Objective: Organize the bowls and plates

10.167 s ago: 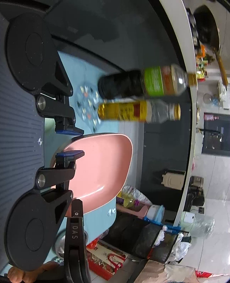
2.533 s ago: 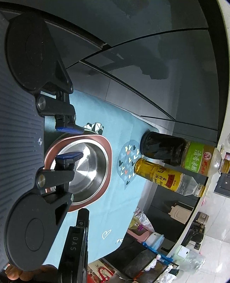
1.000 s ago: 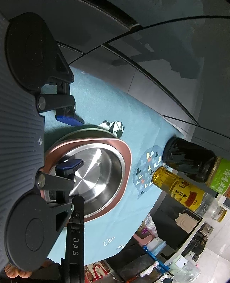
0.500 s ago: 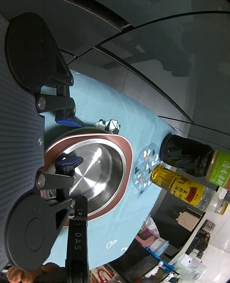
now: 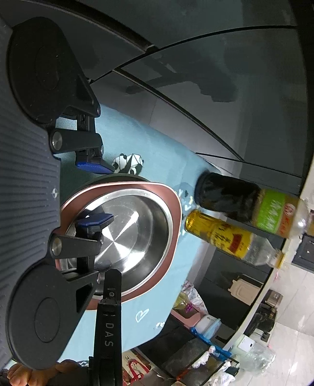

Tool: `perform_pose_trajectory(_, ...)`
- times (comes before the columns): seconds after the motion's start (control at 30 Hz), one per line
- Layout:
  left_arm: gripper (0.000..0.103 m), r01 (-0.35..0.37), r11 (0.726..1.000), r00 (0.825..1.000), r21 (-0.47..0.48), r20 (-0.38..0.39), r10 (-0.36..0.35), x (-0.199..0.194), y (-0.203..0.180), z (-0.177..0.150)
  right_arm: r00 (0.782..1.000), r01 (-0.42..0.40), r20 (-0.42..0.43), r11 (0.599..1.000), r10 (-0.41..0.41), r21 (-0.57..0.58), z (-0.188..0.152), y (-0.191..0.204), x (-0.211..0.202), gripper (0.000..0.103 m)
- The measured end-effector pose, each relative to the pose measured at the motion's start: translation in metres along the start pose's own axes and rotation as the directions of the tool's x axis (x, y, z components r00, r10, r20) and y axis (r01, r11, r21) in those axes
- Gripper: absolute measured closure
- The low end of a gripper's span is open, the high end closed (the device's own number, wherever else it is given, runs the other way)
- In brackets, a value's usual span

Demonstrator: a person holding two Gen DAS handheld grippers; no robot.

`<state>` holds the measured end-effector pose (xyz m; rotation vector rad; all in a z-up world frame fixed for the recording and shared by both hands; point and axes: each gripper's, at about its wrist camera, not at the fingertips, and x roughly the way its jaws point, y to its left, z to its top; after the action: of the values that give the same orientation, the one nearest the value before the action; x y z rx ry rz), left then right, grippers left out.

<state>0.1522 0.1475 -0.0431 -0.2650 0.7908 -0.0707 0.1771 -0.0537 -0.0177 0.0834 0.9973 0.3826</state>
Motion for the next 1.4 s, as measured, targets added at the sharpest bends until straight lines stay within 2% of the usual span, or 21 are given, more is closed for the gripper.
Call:
perform_pose_trajectory(0.37,0.07,0.031,0.998,0.998,0.057,0.047,-0.034,-0.046,-0.032,-0.015,0.996,-0.007,0.084,1.0,0.005,0.027,-0.026,0.005,-0.056,0.082)
perform_pose_trajectory(0.67,0.07,0.068,0.99,0.996,0.124,0.044,-0.074,-0.072,-0.07,-0.036,0.99,0.002,0.141,0.997,-0.014,0.083,-0.06,-0.019,-0.101,0.082)
perform_pose_trajectory(1.0,0.07,0.107,0.979,0.994,0.174,0.015,-0.112,-0.087,-0.1,-0.066,0.985,0.019,0.165,0.99,-0.042,0.139,-0.095,-0.042,-0.128,0.082)
perform_pose_trajectory(1.4,0.07,0.131,0.974,0.991,0.184,-0.011,-0.132,-0.098,-0.107,-0.087,0.986,-0.001,0.165,0.985,-0.028,0.174,-0.122,-0.052,-0.141,0.082)
